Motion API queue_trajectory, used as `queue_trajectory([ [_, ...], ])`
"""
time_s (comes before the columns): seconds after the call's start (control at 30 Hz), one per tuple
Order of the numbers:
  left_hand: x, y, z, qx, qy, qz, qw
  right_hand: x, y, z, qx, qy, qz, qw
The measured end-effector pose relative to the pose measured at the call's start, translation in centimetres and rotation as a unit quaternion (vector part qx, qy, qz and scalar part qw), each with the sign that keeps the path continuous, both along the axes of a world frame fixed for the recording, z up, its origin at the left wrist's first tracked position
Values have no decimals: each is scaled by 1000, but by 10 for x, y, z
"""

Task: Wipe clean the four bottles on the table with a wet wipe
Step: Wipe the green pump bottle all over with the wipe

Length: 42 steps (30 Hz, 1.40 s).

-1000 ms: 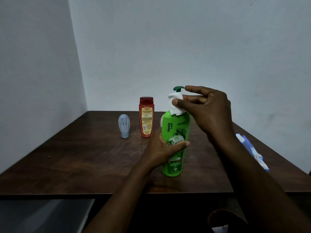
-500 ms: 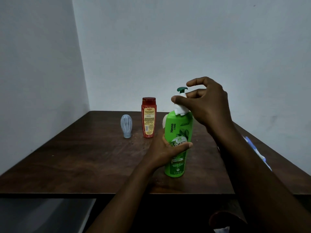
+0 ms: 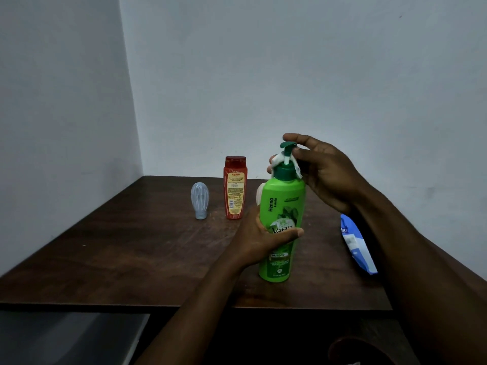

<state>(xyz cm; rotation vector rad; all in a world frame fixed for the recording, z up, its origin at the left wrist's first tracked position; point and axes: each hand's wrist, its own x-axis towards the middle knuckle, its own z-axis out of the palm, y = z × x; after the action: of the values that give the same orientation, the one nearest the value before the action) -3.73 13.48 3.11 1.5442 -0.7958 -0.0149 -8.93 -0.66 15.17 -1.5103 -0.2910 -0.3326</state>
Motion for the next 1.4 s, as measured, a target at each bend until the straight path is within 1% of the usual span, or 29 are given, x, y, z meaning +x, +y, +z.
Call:
queue_trajectory([
  [0.07,0,0,0,0,-3,0,1000,0,8,2,11,-7,24,1000],
  [0.17,-2,0,0,2,-11,4,1000,-2,15,-3,51,-22,20,998],
  [0.23,-1,0,-1,2,-17,10,1000,-1,14,-12,68,-42,-22,997],
  [0.33,1,-1,-2,-3,-14,13,1000,-9,16,-26,31,-94,-123,987],
  [0.43,1,-2,-2,-8,-11,9,1000,-24,22,-37,45,-127,-122,983],
  [0.47,2,-2,-3,-8,-11,7,1000,-27,23,-41,36,-138,-130,981],
  [0.57,3,-2,-4,-11,-10,3,1000,-29,28,-42,-20,-180,-220,959],
  [0.73,2,-2,-4,-5,-4,-6,1000,-24,36,-29,18,-221,-322,921],
  [0.93,1,-1,-3,-13,-4,-14,1000,-16,43,-30,20,-260,-338,904],
  [1.07,0,-1,-3,-15,-7,-13,1000,-10,42,-29,9,-285,-378,881],
  [1.1,0,-1,-3,-14,-9,-12,1000,-9,40,-30,24,-280,-368,886],
  [1.13,1,-1,-4,-13,-11,-10,1000,-8,39,-30,60,-269,-339,900],
  [1.2,2,-1,-5,-12,-9,-7,1000,-7,38,-31,155,-246,-261,920],
  [1.27,3,-1,-6,-10,-7,-5,1000,-5,37,-30,235,-229,-206,922],
  [1.33,3,-1,-6,-7,-6,-2,1000,-3,37,-27,278,-215,-171,921],
  [1.4,4,-1,-6,-9,-7,-1,1000,-2,37,-24,283,-196,-146,927],
])
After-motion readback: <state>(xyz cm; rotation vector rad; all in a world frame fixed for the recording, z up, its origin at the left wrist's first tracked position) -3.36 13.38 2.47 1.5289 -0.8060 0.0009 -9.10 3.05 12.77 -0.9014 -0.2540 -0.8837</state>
